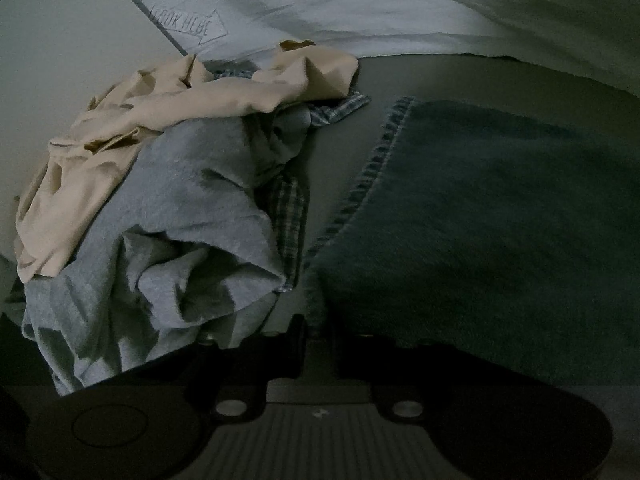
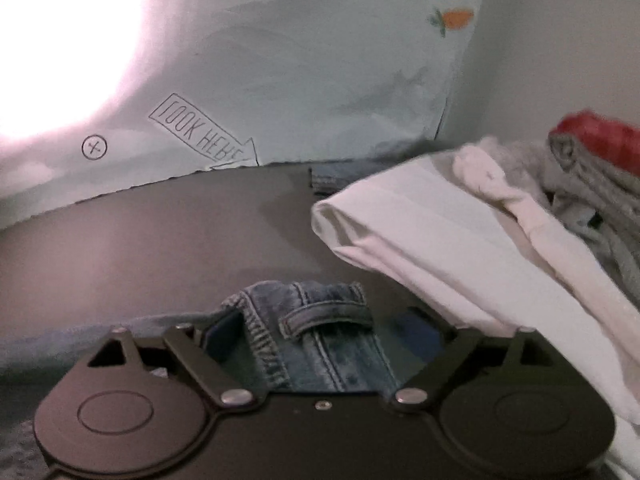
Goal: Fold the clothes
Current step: 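Grasp the waistband belt loop with the right tool and lift it toward the folded stack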
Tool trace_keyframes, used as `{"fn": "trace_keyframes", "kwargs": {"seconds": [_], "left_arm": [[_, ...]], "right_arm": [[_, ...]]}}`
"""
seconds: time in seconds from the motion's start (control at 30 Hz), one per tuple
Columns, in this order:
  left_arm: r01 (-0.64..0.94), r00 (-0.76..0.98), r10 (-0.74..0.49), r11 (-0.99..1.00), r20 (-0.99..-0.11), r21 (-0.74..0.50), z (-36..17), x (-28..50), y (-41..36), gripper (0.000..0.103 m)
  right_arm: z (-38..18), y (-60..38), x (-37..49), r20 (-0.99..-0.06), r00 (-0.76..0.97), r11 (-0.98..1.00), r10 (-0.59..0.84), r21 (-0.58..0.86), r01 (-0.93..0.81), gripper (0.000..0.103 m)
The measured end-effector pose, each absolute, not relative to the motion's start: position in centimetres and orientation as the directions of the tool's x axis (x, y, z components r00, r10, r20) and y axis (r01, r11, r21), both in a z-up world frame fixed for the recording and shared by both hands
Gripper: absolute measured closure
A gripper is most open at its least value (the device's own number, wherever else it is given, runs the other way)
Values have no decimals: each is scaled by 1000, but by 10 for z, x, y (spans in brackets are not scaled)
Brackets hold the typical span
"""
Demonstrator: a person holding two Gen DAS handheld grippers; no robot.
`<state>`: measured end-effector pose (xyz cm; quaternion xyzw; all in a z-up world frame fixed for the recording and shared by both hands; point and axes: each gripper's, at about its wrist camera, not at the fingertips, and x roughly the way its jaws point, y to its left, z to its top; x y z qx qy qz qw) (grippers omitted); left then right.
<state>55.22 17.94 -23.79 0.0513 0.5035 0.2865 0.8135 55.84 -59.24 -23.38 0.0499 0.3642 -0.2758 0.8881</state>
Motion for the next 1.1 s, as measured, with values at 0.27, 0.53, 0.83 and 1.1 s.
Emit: {"fn": "trace_keyframes", "kwargs": {"seconds": [0.27,0.53,0.83,1.1], "left_arm": [[-517,432,435,837,-790,179,-184,488,196,25],[-459,504,285,888,-815,26,-176,376,155,13],[-406,383,81,909,-920,-89,-237,292,105,3],[-403,373,142,915,-917,-23,-245,300,88,0]], "right_arm": [[-179,-543,467,-617,652,894,-440,-233,383,2],[-174,-511,313,-659,661,862,-358,38,505,2],[-234,-540,186,-633,772,366,-60,706,607,7],[-263,-545,184,-562,827,163,17,817,553,49]]}}
